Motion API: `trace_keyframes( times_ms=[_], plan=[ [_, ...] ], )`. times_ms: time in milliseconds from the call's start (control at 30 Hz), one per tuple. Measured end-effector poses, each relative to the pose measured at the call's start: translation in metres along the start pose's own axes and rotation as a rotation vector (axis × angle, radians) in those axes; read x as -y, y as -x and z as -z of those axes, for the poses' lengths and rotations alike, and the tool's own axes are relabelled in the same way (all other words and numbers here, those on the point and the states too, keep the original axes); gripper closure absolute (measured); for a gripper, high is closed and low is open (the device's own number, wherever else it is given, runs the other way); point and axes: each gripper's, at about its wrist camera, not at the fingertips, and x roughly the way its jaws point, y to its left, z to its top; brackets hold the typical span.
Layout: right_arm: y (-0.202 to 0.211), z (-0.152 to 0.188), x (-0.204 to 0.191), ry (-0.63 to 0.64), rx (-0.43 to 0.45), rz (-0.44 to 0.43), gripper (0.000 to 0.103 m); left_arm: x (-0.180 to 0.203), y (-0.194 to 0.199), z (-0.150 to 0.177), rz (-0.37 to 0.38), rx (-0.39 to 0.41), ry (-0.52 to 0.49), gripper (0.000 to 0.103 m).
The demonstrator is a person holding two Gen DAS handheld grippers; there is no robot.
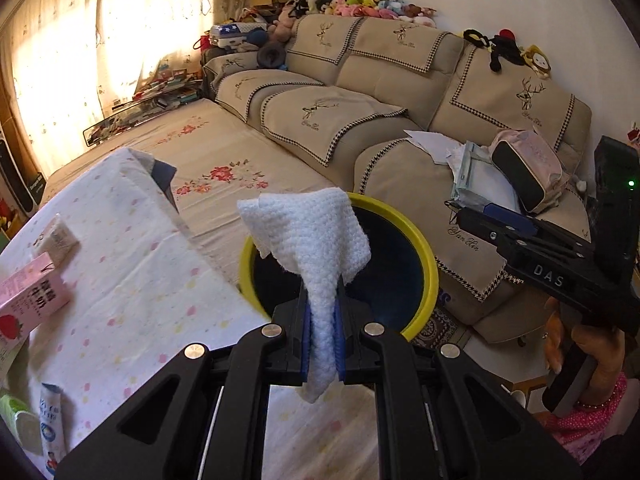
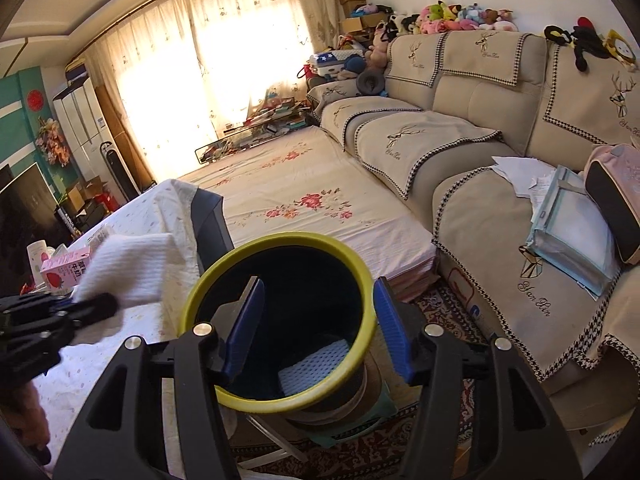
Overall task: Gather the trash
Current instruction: 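Carry the white cloth over the yellow bin and open the left gripper, then grasp the white-and-blue toothpaste tube with the right gripper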
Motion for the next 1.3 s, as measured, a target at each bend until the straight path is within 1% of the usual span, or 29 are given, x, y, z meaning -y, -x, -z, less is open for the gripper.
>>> trace_keyframes(
  times_ms=[100, 133, 167, 200, 233, 267, 367, 467, 600, 667, 767, 867, 967, 1067, 1167, 1300],
  plan=[
    [0.002, 0.0, 0.006, -0.007, 0.003, 0.004, 0.048, 0.007, -0.026, -0.009, 0.008, -0.03, -0.008, 0.09],
    [0.003, -0.001, 0.009, -0.009, 0.003, 0.004, 0.048, 0.008, -0.035, -0.01, 0.006, -0.038, -0.008, 0.084],
    [0.003, 0.0, 0.01, -0.011, 0.004, 0.005, 0.048, 0.009, -0.043, -0.013, 0.003, -0.047, -0.007, 0.077],
    [0.003, 0.0, 0.012, -0.013, 0.004, 0.006, 0.048, 0.01, -0.05, -0.014, 0.0, -0.057, -0.004, 0.057],
    [0.003, 0.0, 0.014, -0.016, 0.004, 0.007, 0.048, 0.01, -0.055, -0.015, -0.002, -0.058, -0.002, 0.043],
    [0.003, 0.0, 0.015, -0.02, 0.005, 0.007, 0.048, 0.011, -0.058, -0.016, -0.005, -0.054, -0.002, 0.04],
    [0.003, 0.0, 0.018, -0.029, 0.005, 0.008, 0.048, 0.011, -0.063, -0.019, -0.008, -0.06, 0.001, 0.04],
    [0.003, 0.0, 0.018, -0.034, 0.005, 0.009, 0.048, 0.009, -0.055, -0.017, -0.004, -0.052, 0.008, 0.04],
    [0.004, 0.0, 0.016, -0.03, 0.004, 0.006, 0.048, -0.001, -0.028, -0.01, -0.001, -0.02, 0.028, 0.04],
    [0.004, 0.001, 0.012, -0.021, -0.001, 0.002, 0.047, -0.009, -0.008, -0.005, 0.0, 0.005, 0.051, 0.04],
    [0.001, 0.004, 0.0, -0.003, -0.01, -0.011, 0.046, -0.018, 0.02, 0.006, -0.002, 0.042, 0.082, 0.038],
    [-0.002, 0.008, -0.016, 0.02, -0.025, -0.036, 0.045, -0.031, 0.054, 0.024, -0.024, 0.082, 0.12, 0.037],
    [-0.007, 0.012, -0.039, 0.059, -0.046, -0.079, 0.045, -0.048, 0.092, 0.045, -0.059, 0.124, 0.172, 0.037],
    [-0.012, 0.017, -0.068, 0.107, -0.071, -0.133, 0.045, -0.068, 0.131, 0.069, -0.121, 0.171, 0.234, 0.035],
    [-0.016, 0.024, -0.104, 0.16, -0.096, -0.197, 0.045, -0.091, 0.171, 0.093, -0.209, 0.213, 0.298, 0.034],
    [-0.018, 0.037, -0.162, 0.239, -0.124, -0.298, 0.045, -0.124, 0.218, 0.129, -0.34, 0.254, 0.371, 0.033]
  ],
)
